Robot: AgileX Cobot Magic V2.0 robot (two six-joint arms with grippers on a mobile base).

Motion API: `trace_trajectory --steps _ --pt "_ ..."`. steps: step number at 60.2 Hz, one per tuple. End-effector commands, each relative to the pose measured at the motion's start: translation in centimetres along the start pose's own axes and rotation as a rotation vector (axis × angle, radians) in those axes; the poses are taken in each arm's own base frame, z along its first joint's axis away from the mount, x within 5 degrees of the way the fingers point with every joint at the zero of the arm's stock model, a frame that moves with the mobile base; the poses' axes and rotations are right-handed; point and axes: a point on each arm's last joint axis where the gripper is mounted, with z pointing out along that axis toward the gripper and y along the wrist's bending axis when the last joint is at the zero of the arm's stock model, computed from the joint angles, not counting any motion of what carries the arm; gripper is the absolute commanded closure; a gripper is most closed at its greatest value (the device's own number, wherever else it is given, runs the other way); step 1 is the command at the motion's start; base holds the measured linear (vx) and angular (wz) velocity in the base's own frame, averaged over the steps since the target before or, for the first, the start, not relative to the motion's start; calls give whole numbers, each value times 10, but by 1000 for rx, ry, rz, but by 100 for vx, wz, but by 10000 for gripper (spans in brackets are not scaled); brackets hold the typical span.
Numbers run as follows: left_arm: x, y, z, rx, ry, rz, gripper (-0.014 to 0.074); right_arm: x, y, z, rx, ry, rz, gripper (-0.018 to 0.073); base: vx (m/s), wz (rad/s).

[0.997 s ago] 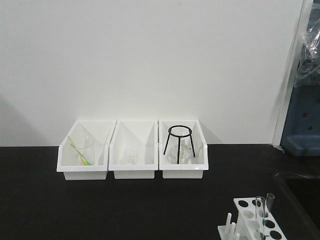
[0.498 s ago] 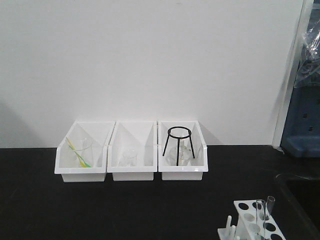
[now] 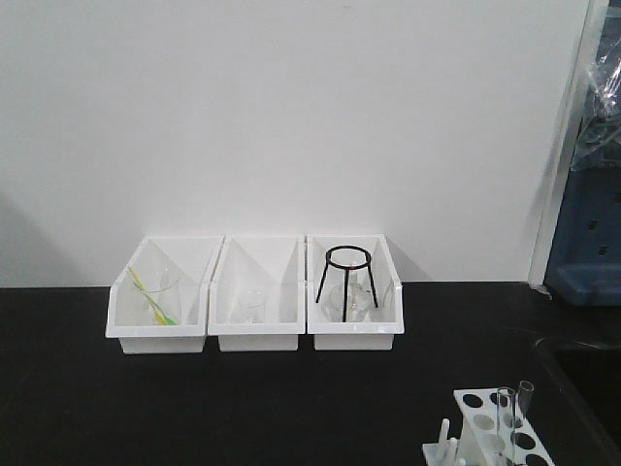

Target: Flip and reinsert test tube from rack

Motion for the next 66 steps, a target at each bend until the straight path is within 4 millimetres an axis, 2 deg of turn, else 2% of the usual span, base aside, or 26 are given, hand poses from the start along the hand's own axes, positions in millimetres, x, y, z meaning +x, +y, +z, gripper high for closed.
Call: trace_trajectory --steps 1,7,18,25,33,39,47,51,56,66 --pt "-7 -2 -1 22 -86 -4 603 -14 -2 22 11 -40 7 568 0 0" --pt "-7 -2 -1 22 -86 -4 603 -10 -2 34 11 -26 -8 563 0 0" --pt "-7 -2 -1 22 -86 -4 603 -8 -2 37 11 -18 -24 485 0 0" --pt "-7 -2 -1 22 -86 -4 603 -8 -2 37 11 -17 -24 344 0 0" --pt "-7 -2 -1 22 -86 -4 603 -7 -2 39 11 -15 -22 97 0 0" --pt "-7 -2 -1 22 -86 -4 603 -7 -2 39 11 -12 -22 -37 0 0" --pt "-7 -2 -1 22 -86 -4 603 -7 -2 40 11 -15 32 -106 0 0" --pt "-7 -2 -1 22 -86 -4 603 2 -1 46 9 28 54 -101 0 0" --pt "-7 -2 -1 22 -86 -4 603 27 1 53 4 107 59 -81 0 0" --pt "-7 -2 -1 22 -86 -4 603 97 22 58 -105 278 -3 -24 0 0"
